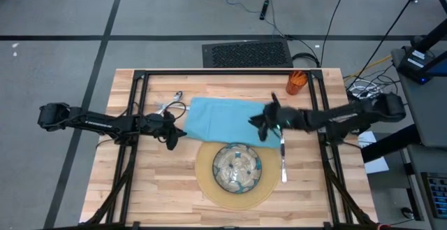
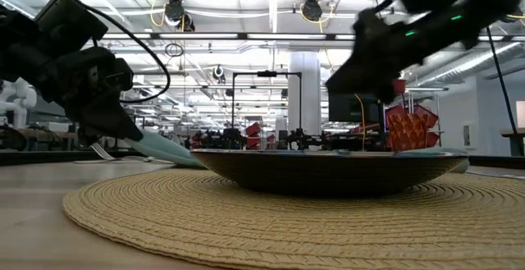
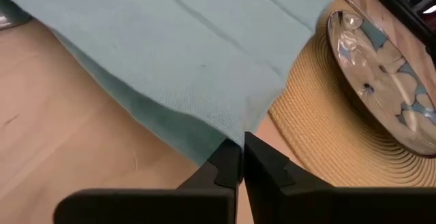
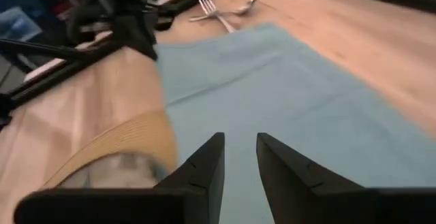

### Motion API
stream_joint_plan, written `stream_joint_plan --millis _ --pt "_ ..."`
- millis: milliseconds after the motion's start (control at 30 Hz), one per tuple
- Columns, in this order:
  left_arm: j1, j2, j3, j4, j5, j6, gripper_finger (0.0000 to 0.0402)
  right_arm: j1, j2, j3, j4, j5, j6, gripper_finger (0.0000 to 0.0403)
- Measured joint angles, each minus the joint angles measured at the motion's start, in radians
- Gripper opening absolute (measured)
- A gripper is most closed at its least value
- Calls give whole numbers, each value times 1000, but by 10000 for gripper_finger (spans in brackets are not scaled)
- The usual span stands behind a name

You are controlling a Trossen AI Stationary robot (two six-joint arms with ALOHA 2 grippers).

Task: Set table place
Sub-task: Fold the blue napkin

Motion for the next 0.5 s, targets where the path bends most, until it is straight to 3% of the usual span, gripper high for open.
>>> stream_joint_plan --millis 133,267,367,500 --pt "0 0 0 0 0 0 0 -207 127 115 -8 -250 -108 77" --pt "0 0 0 -12 0 1 0 -305 308 298 -18 -471 -178 77" --pt "0 0 0 -16 0 7 0 -334 443 483 -134 -543 -271 77" --pt "0 0 0 -18 8 7 0 -363 616 756 -389 -554 -410 77"
